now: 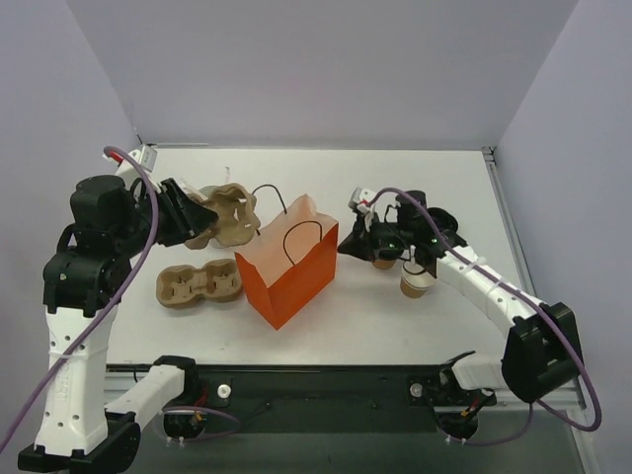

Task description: Pack the takeout coffee

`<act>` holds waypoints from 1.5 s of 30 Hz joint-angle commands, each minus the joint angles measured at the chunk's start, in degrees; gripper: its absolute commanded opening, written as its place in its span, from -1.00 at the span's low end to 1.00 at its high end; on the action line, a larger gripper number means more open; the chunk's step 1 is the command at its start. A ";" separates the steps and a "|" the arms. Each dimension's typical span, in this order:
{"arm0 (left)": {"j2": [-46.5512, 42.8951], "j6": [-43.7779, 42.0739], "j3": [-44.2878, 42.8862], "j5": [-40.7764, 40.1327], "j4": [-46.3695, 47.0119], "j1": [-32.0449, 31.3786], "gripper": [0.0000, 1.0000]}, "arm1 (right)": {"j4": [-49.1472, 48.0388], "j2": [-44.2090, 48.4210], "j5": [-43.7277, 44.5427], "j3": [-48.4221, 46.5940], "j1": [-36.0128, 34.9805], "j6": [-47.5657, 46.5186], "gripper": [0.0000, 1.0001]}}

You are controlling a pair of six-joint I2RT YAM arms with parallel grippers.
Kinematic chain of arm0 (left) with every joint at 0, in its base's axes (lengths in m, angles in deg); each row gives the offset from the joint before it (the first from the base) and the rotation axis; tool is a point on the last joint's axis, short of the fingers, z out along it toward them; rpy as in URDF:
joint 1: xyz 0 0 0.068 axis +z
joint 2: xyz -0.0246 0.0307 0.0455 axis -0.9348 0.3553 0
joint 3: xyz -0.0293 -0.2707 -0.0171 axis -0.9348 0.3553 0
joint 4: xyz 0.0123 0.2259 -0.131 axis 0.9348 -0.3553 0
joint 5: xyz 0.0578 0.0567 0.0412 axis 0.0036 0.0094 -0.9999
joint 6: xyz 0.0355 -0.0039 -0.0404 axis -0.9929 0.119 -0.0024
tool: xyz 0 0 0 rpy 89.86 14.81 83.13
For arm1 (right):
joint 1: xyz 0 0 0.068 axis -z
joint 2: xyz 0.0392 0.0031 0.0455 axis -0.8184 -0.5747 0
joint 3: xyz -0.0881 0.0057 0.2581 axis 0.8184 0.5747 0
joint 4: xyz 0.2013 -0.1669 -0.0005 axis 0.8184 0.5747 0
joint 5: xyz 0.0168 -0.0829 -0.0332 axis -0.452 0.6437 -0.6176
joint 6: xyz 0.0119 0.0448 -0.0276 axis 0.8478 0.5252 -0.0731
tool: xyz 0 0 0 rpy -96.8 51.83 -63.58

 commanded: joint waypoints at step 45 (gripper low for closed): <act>-8.73 4.23 6.74 5.77 2.26 -0.67 -0.40 | 43.99 -16.60 44.60 -54.08 -18.70 19.98 0.31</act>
